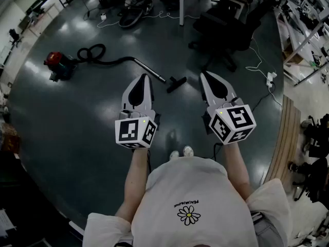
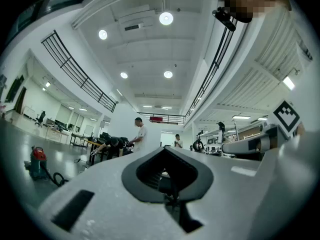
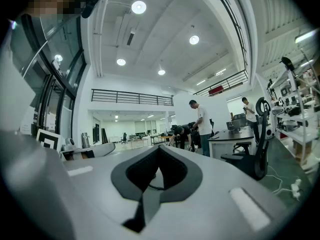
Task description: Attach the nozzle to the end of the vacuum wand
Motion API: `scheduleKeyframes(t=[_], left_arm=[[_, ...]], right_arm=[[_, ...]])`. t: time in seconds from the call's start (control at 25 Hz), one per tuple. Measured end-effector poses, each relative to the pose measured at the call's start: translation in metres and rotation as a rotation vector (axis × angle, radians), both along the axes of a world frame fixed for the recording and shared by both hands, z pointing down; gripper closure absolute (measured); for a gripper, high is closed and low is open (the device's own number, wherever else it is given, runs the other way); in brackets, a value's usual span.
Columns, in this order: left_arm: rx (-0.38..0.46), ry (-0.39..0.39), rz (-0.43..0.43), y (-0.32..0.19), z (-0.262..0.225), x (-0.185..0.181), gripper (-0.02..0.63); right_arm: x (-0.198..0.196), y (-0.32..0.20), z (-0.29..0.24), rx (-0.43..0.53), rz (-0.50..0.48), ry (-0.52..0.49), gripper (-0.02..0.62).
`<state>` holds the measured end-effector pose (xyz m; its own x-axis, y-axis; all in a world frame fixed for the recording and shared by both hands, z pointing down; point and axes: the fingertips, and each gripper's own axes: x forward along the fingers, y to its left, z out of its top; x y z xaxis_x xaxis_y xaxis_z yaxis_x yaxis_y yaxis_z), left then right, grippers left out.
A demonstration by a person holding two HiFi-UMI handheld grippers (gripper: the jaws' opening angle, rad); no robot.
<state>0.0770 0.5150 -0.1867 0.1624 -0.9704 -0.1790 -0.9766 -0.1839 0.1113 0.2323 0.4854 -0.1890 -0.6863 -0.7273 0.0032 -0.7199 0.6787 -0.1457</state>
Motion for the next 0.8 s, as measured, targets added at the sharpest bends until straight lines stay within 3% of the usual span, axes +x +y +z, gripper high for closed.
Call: scheduleKeyframes(t=[0.52, 0.8], left_arm=[[-0.036, -0.005, 0.000, -0.017, 0.009, -0.001, 0.606], [-0.058, 0.030, -0.074, -0.030, 0.030, -0.015, 0.606]], right_arm=[[-0.003, -0.017, 0.009, -0.028, -0.016, -0.004, 0.589], [-0.001, -0.037, 0.029, -0.078, -0.074, -0.035, 0.589]])
